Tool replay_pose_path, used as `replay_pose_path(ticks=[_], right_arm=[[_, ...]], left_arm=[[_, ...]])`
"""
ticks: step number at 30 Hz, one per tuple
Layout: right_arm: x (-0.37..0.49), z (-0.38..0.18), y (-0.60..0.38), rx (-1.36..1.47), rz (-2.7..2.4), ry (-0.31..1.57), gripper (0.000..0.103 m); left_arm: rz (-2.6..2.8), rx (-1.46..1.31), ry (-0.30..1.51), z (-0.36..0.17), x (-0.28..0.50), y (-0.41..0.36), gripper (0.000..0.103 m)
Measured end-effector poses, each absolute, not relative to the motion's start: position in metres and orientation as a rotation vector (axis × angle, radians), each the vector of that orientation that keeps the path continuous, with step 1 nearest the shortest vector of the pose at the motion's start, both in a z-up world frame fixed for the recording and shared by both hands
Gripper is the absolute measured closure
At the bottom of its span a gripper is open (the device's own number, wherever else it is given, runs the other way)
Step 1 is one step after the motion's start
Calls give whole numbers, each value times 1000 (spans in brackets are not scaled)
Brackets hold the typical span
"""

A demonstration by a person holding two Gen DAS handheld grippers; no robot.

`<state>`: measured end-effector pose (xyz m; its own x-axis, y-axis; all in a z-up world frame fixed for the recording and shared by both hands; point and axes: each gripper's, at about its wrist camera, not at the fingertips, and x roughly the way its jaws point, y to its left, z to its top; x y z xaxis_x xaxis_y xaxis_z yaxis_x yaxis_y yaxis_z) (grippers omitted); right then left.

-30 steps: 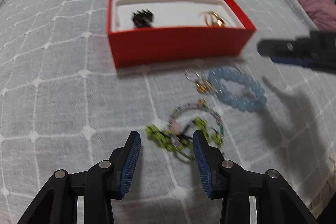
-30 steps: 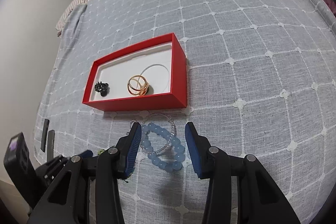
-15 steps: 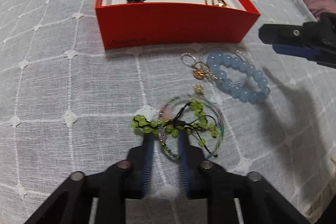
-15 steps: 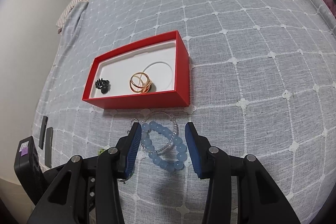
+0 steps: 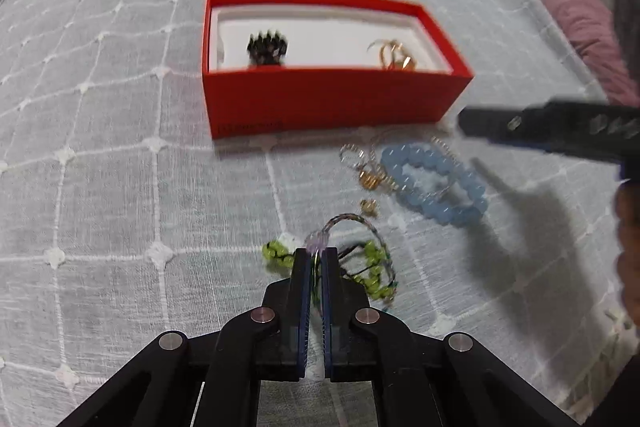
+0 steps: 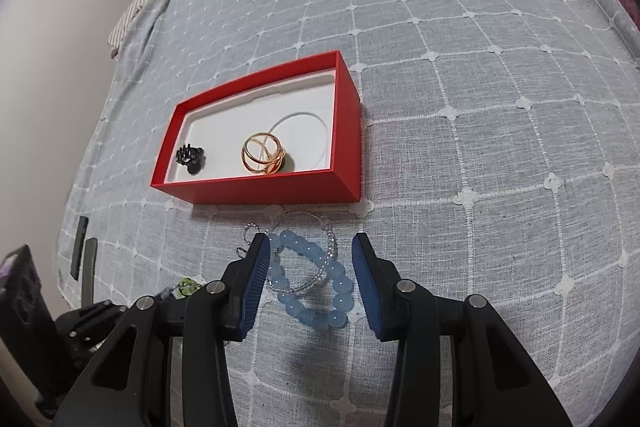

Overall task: Organize jewelry
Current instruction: 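Grasp the green-bead bracelet with the left tool while the right tool grasps the pearl bracelet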

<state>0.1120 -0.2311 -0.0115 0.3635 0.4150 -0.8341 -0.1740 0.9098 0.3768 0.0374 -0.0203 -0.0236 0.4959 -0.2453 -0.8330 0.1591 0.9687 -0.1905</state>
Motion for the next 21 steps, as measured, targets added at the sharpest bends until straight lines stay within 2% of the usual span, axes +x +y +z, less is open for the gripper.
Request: replay_pose_path(ticks=[3, 8, 16, 17, 18, 20, 21], right_arm=[[115, -17, -229, 228, 387, 1140, 69], [122, -27, -225, 199, 368, 1139, 72], [127, -43, -213, 116, 348, 1161, 82], [127, -44, -211, 96, 345, 1159, 84], [127, -44, -209, 86, 344, 1159, 89], [127, -45, -208, 77, 345, 1162, 95], [128, -45, -209, 81, 348, 1164, 98]], left_arm=[[-274, -101, 990, -15, 35, -19, 103], [-281, -101, 971, -11, 36, -17, 103], [-243, -108, 1067, -27, 43, -9, 102], [-235, -102, 1081, -29, 43, -8, 95], [-234, -99, 1091, -32, 43, -9, 84], [-244, -104, 1104, -35, 41, -10, 75], [-256, -111, 1115, -37, 41, -11, 75]])
